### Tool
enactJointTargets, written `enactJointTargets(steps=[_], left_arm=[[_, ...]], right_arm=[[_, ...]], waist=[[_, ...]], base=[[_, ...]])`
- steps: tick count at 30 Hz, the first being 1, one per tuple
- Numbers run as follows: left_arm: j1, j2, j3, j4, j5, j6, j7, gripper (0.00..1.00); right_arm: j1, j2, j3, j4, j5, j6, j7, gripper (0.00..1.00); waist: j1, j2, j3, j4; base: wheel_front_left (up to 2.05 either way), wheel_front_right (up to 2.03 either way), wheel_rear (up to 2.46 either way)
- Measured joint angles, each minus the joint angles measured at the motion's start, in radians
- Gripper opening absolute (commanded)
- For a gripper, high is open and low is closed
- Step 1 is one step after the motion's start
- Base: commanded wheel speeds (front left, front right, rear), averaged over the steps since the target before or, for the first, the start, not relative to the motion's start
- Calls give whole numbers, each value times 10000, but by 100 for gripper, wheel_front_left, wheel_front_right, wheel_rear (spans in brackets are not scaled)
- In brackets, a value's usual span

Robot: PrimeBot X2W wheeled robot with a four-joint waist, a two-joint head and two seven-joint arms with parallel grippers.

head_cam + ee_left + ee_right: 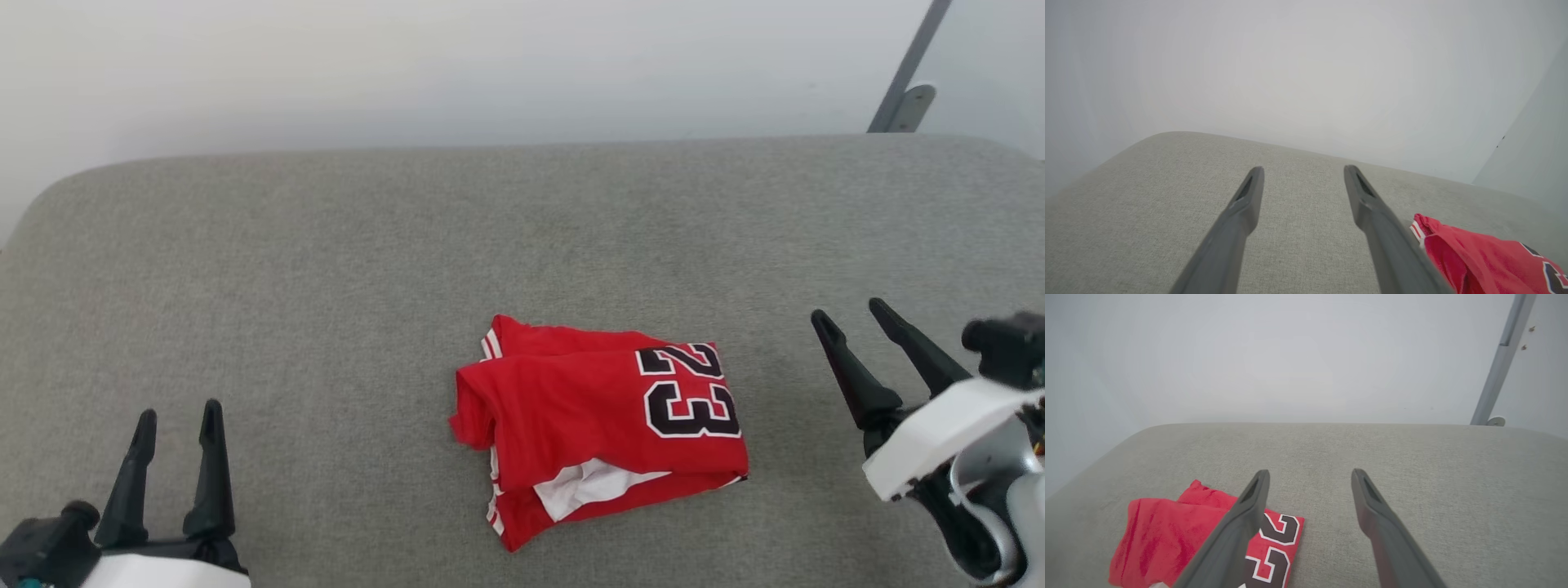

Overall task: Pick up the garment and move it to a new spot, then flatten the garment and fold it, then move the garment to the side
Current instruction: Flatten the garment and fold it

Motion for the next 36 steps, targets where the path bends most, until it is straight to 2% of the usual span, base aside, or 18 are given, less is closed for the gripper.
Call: enactJointTargets(steps=[6, 11, 19, 36], left_arm=[[540, 8, 125, -35, 291, 0, 0, 100], [804, 44, 142, -148, 462, 0, 0, 100], [1067, 63, 29, -117, 602, 0, 0, 100], [986, 82, -454, 169, 763, 0, 0, 100]], right_arm=[[639, 347, 29, 895, -892, 0, -2282, 100], [899, 476, 29, 1425, -1264, 0, -3346, 100], [1295, 757, -67, 1735, -1367, 0, -3881, 100], [1790, 1131, -477, 1685, -1641, 0, -4090, 100]], waist=[[0, 0, -434, -293], [0, 0, -700, -396], [0, 0, -893, -418], [0, 0, -950, -288]], base=[[0, 0, 0], [0, 0, 0], [0, 0, 0], [0, 0, 0]])
